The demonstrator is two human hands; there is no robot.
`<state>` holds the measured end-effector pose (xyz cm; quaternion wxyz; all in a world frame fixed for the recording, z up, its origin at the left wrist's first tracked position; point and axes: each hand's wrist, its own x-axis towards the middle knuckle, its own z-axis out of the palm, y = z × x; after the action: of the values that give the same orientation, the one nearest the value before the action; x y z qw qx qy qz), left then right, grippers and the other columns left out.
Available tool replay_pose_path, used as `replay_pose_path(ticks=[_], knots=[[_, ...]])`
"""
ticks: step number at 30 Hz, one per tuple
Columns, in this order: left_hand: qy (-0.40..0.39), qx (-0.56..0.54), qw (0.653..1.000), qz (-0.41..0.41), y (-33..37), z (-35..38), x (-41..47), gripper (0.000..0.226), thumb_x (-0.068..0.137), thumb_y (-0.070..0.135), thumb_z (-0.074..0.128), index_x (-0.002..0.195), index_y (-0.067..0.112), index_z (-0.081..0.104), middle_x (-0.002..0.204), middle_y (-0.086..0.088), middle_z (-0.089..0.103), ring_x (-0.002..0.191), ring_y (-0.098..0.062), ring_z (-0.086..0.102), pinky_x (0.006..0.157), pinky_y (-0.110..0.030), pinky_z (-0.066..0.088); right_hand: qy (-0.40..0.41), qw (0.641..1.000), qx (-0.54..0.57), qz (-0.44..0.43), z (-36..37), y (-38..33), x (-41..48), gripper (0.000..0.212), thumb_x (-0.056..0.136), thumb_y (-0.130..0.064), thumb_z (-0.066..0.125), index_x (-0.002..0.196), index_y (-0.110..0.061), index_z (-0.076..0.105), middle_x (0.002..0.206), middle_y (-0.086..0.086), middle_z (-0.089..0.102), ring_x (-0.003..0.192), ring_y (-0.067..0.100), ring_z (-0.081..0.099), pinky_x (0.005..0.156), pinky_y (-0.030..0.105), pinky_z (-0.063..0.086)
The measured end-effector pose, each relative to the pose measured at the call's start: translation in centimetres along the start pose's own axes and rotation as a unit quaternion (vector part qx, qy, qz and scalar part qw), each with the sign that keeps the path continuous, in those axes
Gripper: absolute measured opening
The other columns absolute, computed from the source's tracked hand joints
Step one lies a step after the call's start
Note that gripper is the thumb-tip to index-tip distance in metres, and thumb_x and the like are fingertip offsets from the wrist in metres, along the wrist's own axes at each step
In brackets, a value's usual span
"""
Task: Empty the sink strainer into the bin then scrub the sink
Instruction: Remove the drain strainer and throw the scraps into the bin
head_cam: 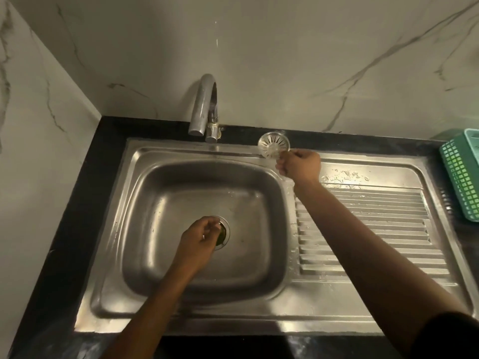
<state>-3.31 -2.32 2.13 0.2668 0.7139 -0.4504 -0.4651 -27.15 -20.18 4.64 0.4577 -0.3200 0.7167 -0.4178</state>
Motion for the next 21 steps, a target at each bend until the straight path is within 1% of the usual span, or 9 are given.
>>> replay_pose_path(ticks=[2,4,6,9,10,12,14,17,21], knots=[[0.003,-0.004,1.0,-0.006,0.2,0.3,-0.1,0.023,0.104,0.019,0.062,0.124,0.016,0.073,0.123,-0.002,0.075,0.113,-0.018,0.068,0.099,-0.031,0.052,0.011,0.998,0.046,0.047,0.0,-0.9,2.1,0.02,0.088,-0.004,0.081,0.071,-0.003,0.07,0.068,0.013,0.072,0.05,0.019,0.065,0.059,0.03,0.057],[0.006,-0.005,1.0,-0.009,0.3,0.4,-0.1,0.022,0.104,0.02,0.062,0.123,0.017,0.074,0.122,-0.001,0.075,0.111,-0.016,0.068,0.096,-0.029,0.052,0.031,0.994,0.063,0.083,0.2,-1.5,3.6,0.02,0.085,0.0,0.084,0.072,0.0,0.068,0.072,0.018,0.072,0.049,0.02,0.066,0.055,0.03,0.059],[0.01,-0.003,1.0,-0.011,0.1,0.4,-0.1,0.019,0.105,0.02,0.061,0.119,0.022,0.073,0.118,0.001,0.075,0.106,-0.013,0.067,0.088,-0.02,0.05,0.044,0.992,0.066,0.101,0.5,-1.8,4.6,0.022,0.084,0.003,0.084,0.072,0.001,0.066,0.072,0.019,0.071,0.047,0.021,0.067,0.052,0.031,0.06],[0.028,-0.016,0.999,-0.024,-0.3,-0.2,0.1,0.019,0.107,0.019,0.056,0.112,0.029,0.071,0.113,0.004,0.074,0.102,-0.01,0.066,0.078,-0.005,0.044,0.051,0.99,0.063,0.117,0.9,-1.7,5.4,0.022,0.084,0.0,0.085,0.076,0.0,0.066,0.077,0.019,0.072,0.055,0.025,0.071,0.056,0.036,0.064],[0.037,-0.024,0.999,-0.029,-0.5,-0.5,0.2,0.02,0.107,0.019,0.055,0.113,0.027,0.072,0.114,0.004,0.074,0.106,-0.013,0.067,0.083,-0.009,0.047,0.051,0.989,0.067,0.119,1.0,-1.7,5.5,0.022,0.084,-0.001,0.086,0.077,0.0,0.065,0.076,0.019,0.072,0.056,0.025,0.072,0.057,0.036,0.065],[0.043,-0.033,0.998,-0.044,-0.9,-1.0,0.3,0.024,0.109,0.019,0.052,0.121,0.021,0.073,0.123,-0.001,0.074,0.116,-0.02,0.066,0.101,-0.03,0.052,0.045,0.988,0.082,0.119,1.0,-1.6,5.7,0.022,0.085,-0.003,0.085,0.078,0.0,0.065,0.075,0.019,0.072,0.052,0.022,0.071,0.056,0.033,0.064],[0.044,-0.034,0.997,-0.056,-1.2,-1.5,0.4,0.027,0.109,0.02,0.051,0.126,0.018,0.071,0.128,-0.002,0.072,0.121,-0.024,0.066,0.11,-0.043,0.051,0.03,0.988,0.093,0.12,0.9,-1.4,5.6,0.022,0.086,-0.005,0.085,0.08,0.002,0.065,0.075,0.019,0.073,0.05,0.021,0.071,0.052,0.028,0.06],[0.051,-0.036,0.996,-0.057,-1.5,-1.9,0.3,0.027,0.109,0.019,0.051,0.127,0.017,0.071,0.125,0.001,0.072,0.122,-0.023,0.066,0.111,-0.041,0.05,-0.006,0.985,0.109,0.135,0.4,-1.0,5.3,0.025,0.088,-0.011,0.085,0.086,0.005,0.065,0.078,0.019,0.075,0.061,0.023,0.074,0.051,0.027,0.061],[0.049,-0.027,0.997,-0.054,-1.8,-2.1,0.0,0.028,0.108,0.02,0.053,0.129,0.018,0.071,0.129,0.0,0.072,0.122,-0.02,0.065,0.105,-0.031,0.047,-0.041,0.981,0.12,0.146,-0.3,-0.3,4.7,0.029,0.096,-0.023,0.077,0.092,0.004,0.068,0.082,0.017,0.073,0.067,0.024,0.073,0.059,0.031,0.066]])
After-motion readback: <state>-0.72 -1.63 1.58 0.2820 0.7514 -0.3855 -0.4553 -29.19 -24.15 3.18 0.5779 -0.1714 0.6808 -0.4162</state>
